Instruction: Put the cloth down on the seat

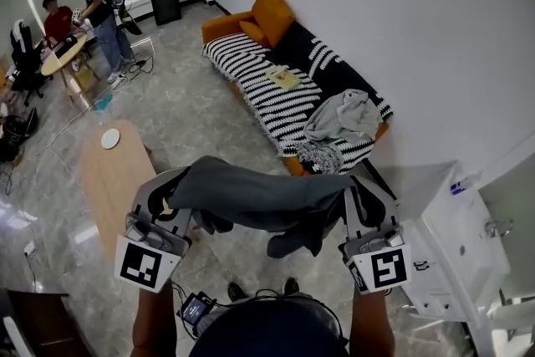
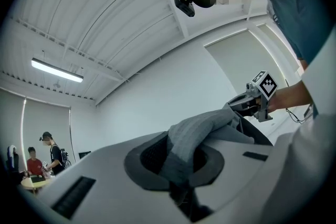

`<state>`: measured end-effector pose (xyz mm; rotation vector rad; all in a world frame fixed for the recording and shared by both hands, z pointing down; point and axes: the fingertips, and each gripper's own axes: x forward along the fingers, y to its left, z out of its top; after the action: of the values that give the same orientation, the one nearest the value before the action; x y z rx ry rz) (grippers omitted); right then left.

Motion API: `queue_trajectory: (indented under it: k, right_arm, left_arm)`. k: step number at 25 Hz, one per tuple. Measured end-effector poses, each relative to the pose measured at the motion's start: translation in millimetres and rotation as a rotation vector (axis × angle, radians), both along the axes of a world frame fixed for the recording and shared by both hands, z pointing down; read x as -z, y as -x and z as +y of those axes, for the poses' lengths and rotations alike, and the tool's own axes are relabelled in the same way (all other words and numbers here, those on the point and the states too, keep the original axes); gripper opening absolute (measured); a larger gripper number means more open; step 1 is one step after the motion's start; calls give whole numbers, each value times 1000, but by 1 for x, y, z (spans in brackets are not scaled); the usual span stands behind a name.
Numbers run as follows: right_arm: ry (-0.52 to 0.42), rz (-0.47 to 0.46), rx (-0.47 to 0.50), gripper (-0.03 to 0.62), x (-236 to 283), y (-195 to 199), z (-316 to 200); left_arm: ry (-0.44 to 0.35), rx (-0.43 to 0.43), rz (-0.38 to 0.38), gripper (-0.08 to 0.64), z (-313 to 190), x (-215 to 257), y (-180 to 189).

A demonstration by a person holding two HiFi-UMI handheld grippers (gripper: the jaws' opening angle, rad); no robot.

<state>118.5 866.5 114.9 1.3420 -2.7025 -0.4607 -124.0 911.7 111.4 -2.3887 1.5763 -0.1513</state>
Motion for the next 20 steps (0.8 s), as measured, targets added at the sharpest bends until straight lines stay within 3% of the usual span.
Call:
queue_trajectory:
  k: [6, 13, 20]
  right_arm:
    - [-6, 10, -25, 26, 3, 10, -4]
    - [-4, 23, -30, 26, -6, -9, -27]
    - [4, -11, 38, 26, -4, -37, -74]
  left_arm:
    - [4, -10, 36, 25, 1, -3, 12]
    - [27, -25, 6, 25, -26, -18, -5]
    - [24, 40, -7, 25, -64, -18, -36]
